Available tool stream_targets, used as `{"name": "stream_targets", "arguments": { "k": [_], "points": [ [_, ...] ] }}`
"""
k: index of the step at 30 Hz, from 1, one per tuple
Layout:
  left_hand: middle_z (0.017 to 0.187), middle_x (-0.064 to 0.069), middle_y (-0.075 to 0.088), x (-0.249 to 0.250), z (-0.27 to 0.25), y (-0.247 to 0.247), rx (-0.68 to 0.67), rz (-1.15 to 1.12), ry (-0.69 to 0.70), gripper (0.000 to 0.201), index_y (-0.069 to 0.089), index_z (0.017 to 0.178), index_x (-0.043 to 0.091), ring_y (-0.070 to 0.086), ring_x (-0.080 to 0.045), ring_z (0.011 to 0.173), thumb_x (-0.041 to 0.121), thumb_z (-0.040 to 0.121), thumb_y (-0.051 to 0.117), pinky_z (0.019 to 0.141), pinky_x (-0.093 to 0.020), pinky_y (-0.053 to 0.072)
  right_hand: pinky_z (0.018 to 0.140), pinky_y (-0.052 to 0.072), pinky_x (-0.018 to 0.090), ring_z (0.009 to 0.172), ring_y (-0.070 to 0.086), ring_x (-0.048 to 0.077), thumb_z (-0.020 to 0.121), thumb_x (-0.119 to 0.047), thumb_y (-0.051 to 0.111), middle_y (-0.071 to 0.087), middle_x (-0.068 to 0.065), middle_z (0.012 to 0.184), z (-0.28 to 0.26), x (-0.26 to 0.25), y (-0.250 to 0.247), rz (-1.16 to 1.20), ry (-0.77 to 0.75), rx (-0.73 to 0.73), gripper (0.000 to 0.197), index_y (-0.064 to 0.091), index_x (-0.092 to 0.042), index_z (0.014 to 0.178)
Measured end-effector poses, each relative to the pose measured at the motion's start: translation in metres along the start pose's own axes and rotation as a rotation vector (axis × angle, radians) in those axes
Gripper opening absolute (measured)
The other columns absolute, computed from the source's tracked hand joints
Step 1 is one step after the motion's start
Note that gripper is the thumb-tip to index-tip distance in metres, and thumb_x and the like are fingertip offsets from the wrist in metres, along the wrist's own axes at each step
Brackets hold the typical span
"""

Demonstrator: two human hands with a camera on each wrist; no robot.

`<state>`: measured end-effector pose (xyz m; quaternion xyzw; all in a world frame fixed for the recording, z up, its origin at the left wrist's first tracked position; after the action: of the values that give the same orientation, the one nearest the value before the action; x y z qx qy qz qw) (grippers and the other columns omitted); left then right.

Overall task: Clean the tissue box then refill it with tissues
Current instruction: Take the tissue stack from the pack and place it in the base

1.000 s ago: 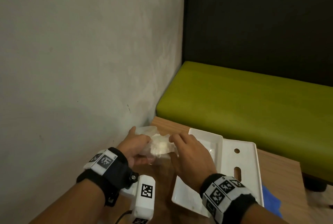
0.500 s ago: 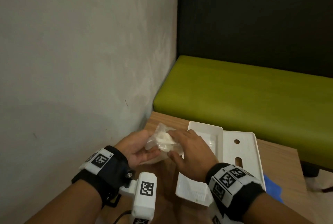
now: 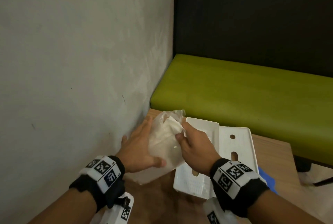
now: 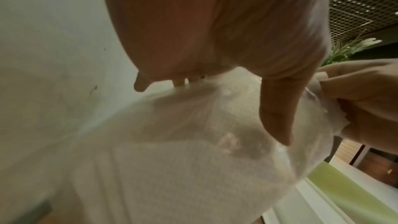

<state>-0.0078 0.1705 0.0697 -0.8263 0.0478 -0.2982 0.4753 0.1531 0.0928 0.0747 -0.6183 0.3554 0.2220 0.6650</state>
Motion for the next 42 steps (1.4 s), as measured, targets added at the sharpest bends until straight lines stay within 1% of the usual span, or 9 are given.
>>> {"name": "stream_targets", "arguments": {
  "k": [4,7,16,20,29,32,35,39,42],
  "points": [
    [0.129,0.018,0.053,0.009,0.000,0.003,0.088,-0.226,0.140,0.102,0.024,0.146,0.039,0.056,-0.002,0.114,0.048,0.064,0.084,0.094,-0.021,0.046,0.080,0.049,0.044,0.088,0.059,0.022,0.097,-0.035,0.041,0.064,-0.002,0.096,-0.006,-0.006,-0.004,0.012,-0.009,-0.025,0.018,0.050,-0.024,0.107],
    [0.100,0.026,0.061,0.015,-0.005,0.004,0.116,-0.279,0.198,0.075,0.043,0.137,0.034,0.057,0.016,0.088,0.033,0.073,0.083,0.070,-0.002,0.041,0.075,0.050,0.036,0.088,0.060,0.018,0.092,-0.043,0.050,0.064,-0.006,0.102,-0.009,-0.009,-0.008,-0.002,-0.021,-0.070,0.029,0.053,-0.026,0.115],
    [0.114,0.017,0.054,0.016,-0.008,0.004,0.076,-0.224,0.178,0.079,0.037,0.140,0.032,0.055,-0.003,0.100,0.036,0.075,0.081,0.081,-0.018,0.043,0.069,0.051,0.039,0.082,0.063,0.023,0.083,-0.061,0.037,0.069,-0.005,0.089,-0.010,-0.007,-0.015,-0.095,-0.030,0.003,0.040,0.055,-0.027,0.095],
    [0.094,0.024,0.050,0.006,-0.006,0.015,-0.017,-0.220,0.064,0.062,0.042,0.126,0.033,0.050,0.000,0.086,0.031,0.078,0.081,0.068,-0.008,0.036,0.067,0.043,0.033,0.085,0.061,0.022,0.092,-0.045,0.047,0.061,-0.012,0.085,-0.008,-0.005,-0.023,-0.100,-0.018,-0.008,0.013,0.053,-0.034,0.096],
    [0.102,0.012,0.062,-0.037,0.005,0.035,-0.052,-0.139,-0.204,0.046,0.058,0.114,0.030,0.056,-0.010,0.092,0.037,0.075,0.082,0.081,-0.024,0.043,0.074,0.049,0.036,0.088,0.062,0.028,0.091,-0.031,0.049,0.069,0.002,0.097,0.011,0.003,-0.062,-0.110,0.029,0.070,0.016,0.059,-0.021,0.099],
    [0.122,-0.009,0.063,-0.057,0.014,0.039,0.024,-0.095,-0.411,0.071,0.059,0.121,0.012,0.063,-0.024,0.104,0.049,0.065,0.084,0.080,-0.029,0.050,0.078,0.050,0.039,0.091,0.062,0.028,0.092,-0.030,0.049,0.069,0.004,0.099,0.016,-0.001,-0.078,-0.098,0.031,0.091,0.018,0.060,-0.018,0.100],
    [0.131,-0.020,0.043,-0.061,0.014,0.041,0.130,-0.094,-0.547,0.076,0.042,0.129,0.003,0.055,-0.036,0.113,0.035,0.073,0.081,0.086,-0.036,0.050,0.078,0.053,0.043,0.087,0.063,0.029,0.093,-0.028,0.050,0.069,0.007,0.095,0.021,-0.005,-0.095,-0.093,0.038,0.120,0.019,0.062,-0.014,0.098],
    [0.132,-0.022,0.037,-0.049,0.017,0.040,0.267,-0.076,-0.472,0.082,0.032,0.134,0.004,0.050,-0.042,0.115,0.027,0.070,0.078,0.096,-0.047,0.048,0.050,0.051,0.027,0.072,0.062,0.024,0.093,-0.028,0.049,0.066,0.004,0.086,0.027,-0.005,-0.116,-0.078,0.053,0.123,0.019,0.061,-0.013,0.097],
    [0.147,-0.013,0.030,-0.018,0.019,0.013,0.434,-0.256,-0.173,0.093,0.028,0.149,0.012,0.040,-0.031,0.132,0.020,0.071,0.079,0.107,-0.040,0.037,0.064,0.057,0.038,0.080,0.064,0.024,0.091,-0.030,0.052,0.068,0.001,0.090,0.027,-0.001,-0.121,-0.074,0.091,0.012,0.017,0.062,-0.019,0.098]
  ]
}}
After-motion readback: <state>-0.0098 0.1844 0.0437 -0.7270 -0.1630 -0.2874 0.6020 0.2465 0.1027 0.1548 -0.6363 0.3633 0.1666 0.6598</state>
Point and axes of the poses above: each hand's wrist, its own z-axis towards the middle knuckle, its own y-axis out of the palm, x = y × z, the point moved 3 cm from there along z, towards the middle knuckle
